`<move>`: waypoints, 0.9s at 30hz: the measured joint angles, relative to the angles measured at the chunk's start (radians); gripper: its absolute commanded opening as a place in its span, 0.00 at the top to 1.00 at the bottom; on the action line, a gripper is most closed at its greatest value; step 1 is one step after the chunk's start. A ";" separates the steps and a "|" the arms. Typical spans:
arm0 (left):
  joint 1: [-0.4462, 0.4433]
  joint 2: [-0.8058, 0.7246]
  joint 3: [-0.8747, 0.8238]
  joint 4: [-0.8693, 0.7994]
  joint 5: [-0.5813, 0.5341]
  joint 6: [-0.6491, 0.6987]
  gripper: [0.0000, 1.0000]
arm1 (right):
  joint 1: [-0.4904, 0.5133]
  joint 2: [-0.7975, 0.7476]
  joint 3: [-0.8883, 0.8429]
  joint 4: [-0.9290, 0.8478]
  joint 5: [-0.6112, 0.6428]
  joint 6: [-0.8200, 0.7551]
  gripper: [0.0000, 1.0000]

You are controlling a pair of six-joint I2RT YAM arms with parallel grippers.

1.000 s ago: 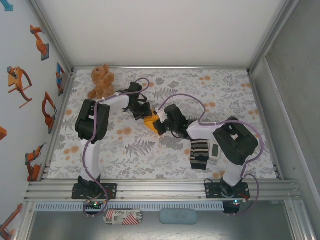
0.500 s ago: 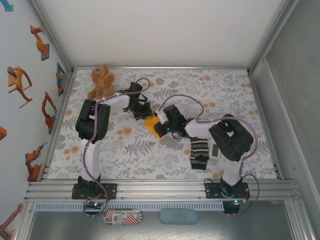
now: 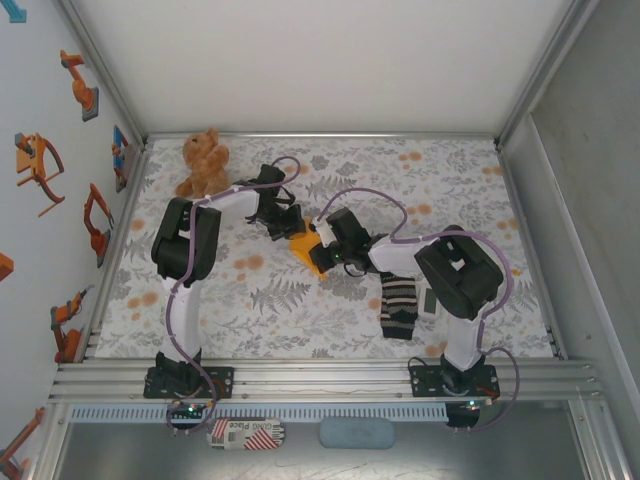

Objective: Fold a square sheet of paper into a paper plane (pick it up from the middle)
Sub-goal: Third fold the triangle at the center of the table.

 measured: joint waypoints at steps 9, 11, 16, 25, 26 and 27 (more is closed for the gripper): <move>0.000 0.002 0.004 -0.004 0.001 0.005 0.98 | -0.007 0.003 0.008 -0.014 0.017 0.000 1.00; 0.000 0.002 0.005 -0.005 0.002 0.005 0.98 | -0.009 0.005 0.011 -0.019 0.017 0.000 1.00; 0.001 0.004 0.006 -0.006 0.005 0.008 0.98 | -0.011 0.009 0.019 -0.020 0.017 0.000 1.00; 0.001 0.004 0.008 -0.009 0.005 0.012 0.98 | -0.011 0.014 0.019 -0.027 0.017 0.000 1.00; 0.001 0.004 0.011 -0.012 0.005 0.012 0.98 | -0.011 0.015 0.019 -0.027 0.016 0.000 1.00; 0.002 0.004 0.011 -0.015 0.006 0.012 0.97 | -0.011 0.016 0.019 -0.027 0.016 0.000 1.00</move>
